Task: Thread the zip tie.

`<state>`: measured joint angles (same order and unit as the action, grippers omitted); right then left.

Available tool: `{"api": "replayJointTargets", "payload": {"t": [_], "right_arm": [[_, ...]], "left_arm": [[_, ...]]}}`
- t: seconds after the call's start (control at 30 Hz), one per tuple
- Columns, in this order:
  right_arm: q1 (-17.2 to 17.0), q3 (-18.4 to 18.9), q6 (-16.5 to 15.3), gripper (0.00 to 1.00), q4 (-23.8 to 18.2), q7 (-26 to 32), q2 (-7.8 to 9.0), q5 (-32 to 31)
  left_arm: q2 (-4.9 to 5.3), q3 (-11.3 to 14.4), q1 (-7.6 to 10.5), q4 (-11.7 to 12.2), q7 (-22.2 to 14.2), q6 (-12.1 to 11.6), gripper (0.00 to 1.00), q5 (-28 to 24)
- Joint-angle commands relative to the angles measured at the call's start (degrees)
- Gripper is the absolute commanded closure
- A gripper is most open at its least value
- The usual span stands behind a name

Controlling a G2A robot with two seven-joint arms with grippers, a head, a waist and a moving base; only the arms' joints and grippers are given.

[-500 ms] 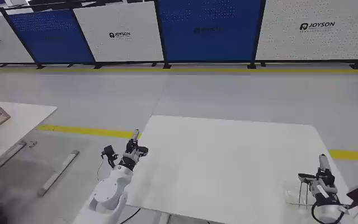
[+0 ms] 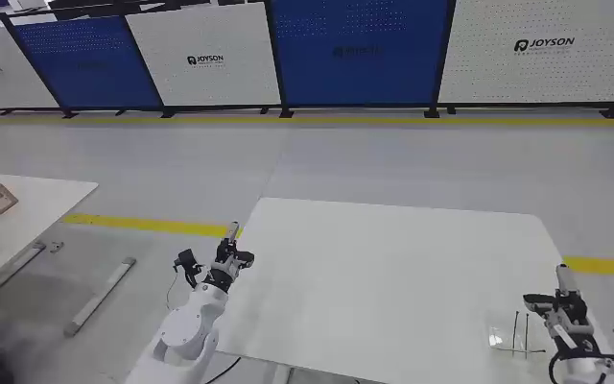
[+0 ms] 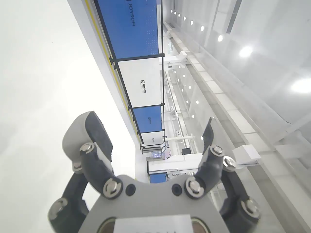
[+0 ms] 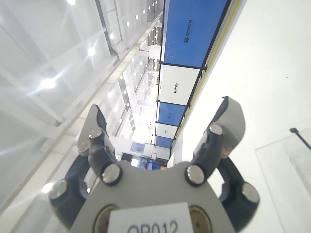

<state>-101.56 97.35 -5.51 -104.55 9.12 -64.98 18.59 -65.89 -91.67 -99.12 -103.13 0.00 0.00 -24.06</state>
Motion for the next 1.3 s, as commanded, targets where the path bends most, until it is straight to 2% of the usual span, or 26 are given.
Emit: {"api": "replayJointTargets", "payload": {"t": [0.0,0.1,0.13,0.17,0.6,0.67,0.73,0.8,0.83,1.0,1.03,1.1,1.17,1.27], "right_arm": [[-0.41,2.33,-0.20,0.00,0.14,5.58,0.34,0.82],[-0.32,5.48,0.04,0.00,0.80,16.08,1.13,0.42],[0.28,6.49,0.95,0.00,1.49,22.18,1.63,-0.50],[1.25,7.60,2.09,0.00,2.67,25.12,1.96,-0.78],[1.65,7.92,2.50,0.00,3.07,25.71,2.05,-0.89],[1.96,7.41,2.06,0.00,2.13,29.58,2.27,-1.57],[3.90,9.30,0.76,0.00,3.20,39.25,3.15,-2.87],[5.11,10.93,-0.16,0.00,4.02,41.42,3.53,-3.01],[5.84,11.04,-0.91,0.00,3.86,45.03,3.86,-3.80],[11.42,11.73,1.07,0.00,5.04,61.68,5.87,-10.10],[12.64,11.77,1.42,0.00,5.69,62.98,6.16,-11.15],[15.11,10.34,1.80,0.00,6.54,68.81,6.96,-15.63],[16.86,10.16,2.92,0.00,8.07,69.26,7.19,-15.50],[16.86,10.16,2.92,0.00,8.07,69.26,7.19,-15.50]], "left_arm": [[0.00,0.00,0.00,0.00,0.00,0.00,0.00,0.00],[0.00,0.00,0.00,0.00,0.00,0.00,0.00,0.00],[0.00,0.00,0.00,0.00,0.00,0.00,0.00,0.00],[0.00,0.00,0.00,0.00,0.00,0.00,0.00,0.00],[0.00,0.00,0.00,0.00,0.00,0.00,0.00,0.00],[0.00,0.00,0.00,0.00,0.00,0.00,0.00,0.00],[0.00,0.00,0.00,0.00,0.00,0.00,0.00,0.00],[0.00,0.00,0.00,0.00,0.00,0.00,0.00,0.00],[0.00,0.00,0.00,0.00,0.00,0.00,0.00,0.00],[0.00,0.00,0.00,0.00,0.00,0.00,0.00,0.00],[0.00,0.00,0.00,0.00,0.00,0.00,0.00,0.00],[0.00,0.00,0.00,0.00,0.00,0.00,0.00,0.00],[0.00,0.00,0.00,0.00,0.00,0.00,0.00,0.00],[0.00,0.00,0.00,0.00,0.00,0.00,0.00,0.00]]}}
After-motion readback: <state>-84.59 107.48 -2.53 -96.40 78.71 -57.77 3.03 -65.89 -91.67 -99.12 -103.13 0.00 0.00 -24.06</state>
